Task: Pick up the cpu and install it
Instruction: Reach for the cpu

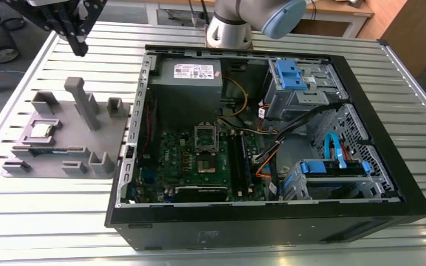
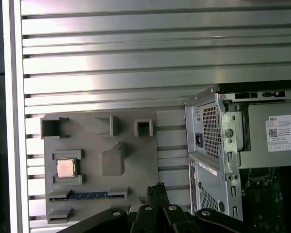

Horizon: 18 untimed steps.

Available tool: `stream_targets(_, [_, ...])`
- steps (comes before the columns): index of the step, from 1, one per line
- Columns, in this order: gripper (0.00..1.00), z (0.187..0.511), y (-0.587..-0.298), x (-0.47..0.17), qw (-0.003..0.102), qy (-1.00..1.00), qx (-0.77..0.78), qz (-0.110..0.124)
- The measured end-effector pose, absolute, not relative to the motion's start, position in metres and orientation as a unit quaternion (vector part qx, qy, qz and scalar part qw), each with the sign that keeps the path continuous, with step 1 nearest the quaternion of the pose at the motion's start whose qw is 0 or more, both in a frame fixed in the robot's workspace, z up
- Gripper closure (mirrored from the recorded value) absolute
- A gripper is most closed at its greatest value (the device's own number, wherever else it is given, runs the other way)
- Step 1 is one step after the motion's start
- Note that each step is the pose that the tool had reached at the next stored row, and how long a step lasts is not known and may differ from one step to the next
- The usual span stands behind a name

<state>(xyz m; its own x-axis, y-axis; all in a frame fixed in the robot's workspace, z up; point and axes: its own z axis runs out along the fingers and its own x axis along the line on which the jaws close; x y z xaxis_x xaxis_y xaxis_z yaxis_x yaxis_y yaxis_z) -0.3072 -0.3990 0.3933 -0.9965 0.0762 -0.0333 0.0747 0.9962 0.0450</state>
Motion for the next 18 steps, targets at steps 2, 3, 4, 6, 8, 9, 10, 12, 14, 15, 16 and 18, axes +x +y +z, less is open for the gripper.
stream_targets(2, [0.89,0.393,-0.399,-0.312,0.018,0.999,0.038,0.022])
stream_targets(3, [0.89,0.393,-0.399,-0.314,0.018,0.999,0.038,0.022])
stream_targets(4, [0.89,0.393,-0.399,-0.316,0.018,0.999,0.038,0.022])
stream_targets(6, [0.89,0.393,-0.399,-0.320,0.018,0.999,0.038,0.022])
stream_targets(8, [0.89,0.393,-0.399,-0.325,0.018,0.999,0.038,0.022])
stream_targets(9, [0.89,0.393,-0.399,-0.327,0.018,0.999,0.038,0.022])
stream_targets(10, [0.89,0.393,-0.399,-0.329,0.018,0.999,0.038,0.022])
stream_targets(12, [0.89,0.393,-0.399,-0.333,0.019,0.999,0.038,0.022])
stream_targets(14, [0.89,0.393,-0.399,-0.338,0.019,0.999,0.038,0.022])
stream_targets(15, [0.89,0.393,-0.399,-0.340,0.019,0.999,0.038,0.022])
stream_targets(16, [0.89,0.393,-0.399,-0.342,0.019,0.999,0.038,0.022])
stream_targets(18, [0.89,0.393,-0.399,-0.347,0.019,0.999,0.038,0.022])
